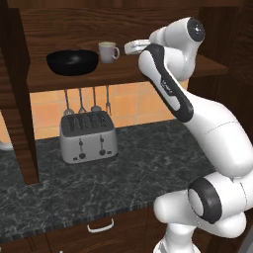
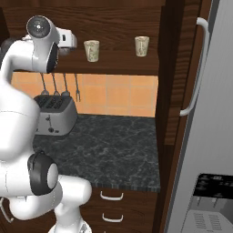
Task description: Gather all objects into one cabinet and sort the glasses and bowls to opposite sides.
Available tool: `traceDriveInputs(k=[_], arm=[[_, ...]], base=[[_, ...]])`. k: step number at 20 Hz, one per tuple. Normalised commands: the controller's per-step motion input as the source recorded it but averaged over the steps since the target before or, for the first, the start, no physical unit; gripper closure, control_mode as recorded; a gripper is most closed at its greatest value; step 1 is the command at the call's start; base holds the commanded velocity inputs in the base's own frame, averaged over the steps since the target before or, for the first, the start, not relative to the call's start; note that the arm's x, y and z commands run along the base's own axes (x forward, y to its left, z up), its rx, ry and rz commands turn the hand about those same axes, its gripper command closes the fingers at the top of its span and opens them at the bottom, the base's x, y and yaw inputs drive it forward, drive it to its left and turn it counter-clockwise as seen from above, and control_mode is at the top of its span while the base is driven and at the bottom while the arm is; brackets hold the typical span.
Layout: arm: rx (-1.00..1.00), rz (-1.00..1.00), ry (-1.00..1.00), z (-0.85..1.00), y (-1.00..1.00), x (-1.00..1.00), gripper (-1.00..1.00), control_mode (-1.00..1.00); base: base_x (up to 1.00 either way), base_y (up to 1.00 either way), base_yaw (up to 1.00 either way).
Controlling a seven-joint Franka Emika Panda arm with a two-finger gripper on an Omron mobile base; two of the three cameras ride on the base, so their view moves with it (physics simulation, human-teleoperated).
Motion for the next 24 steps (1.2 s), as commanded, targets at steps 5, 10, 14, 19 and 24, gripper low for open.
traceDriveInputs(k=[5, 10, 14, 19, 24], arm=[[0.01, 0.0, 0.08, -0.06, 0.0, 0.14, -1.0, -1.0], [0.0, 0.0, 0.0, -0.2, 0.2, 0.34, -1.0, -1.0], [0.0, 0.02, 0.0, -0.22, 0.29, 0.49, -1.0, -1.0], [0.0, 0.07, 0.0, -0.18, 0.15, 0.64, -1.0, -1.0], [0.0, 0.1, 0.0, -0.17, 0.0, 0.62, -1.0, -1.0]], base=[[0.0, 0.0, 0.0], [0.0, 0.0, 0.0], [0.0, 0.0, 0.0], [0.0, 0.0, 0.0], [0.0, 0.0, 0.0]])
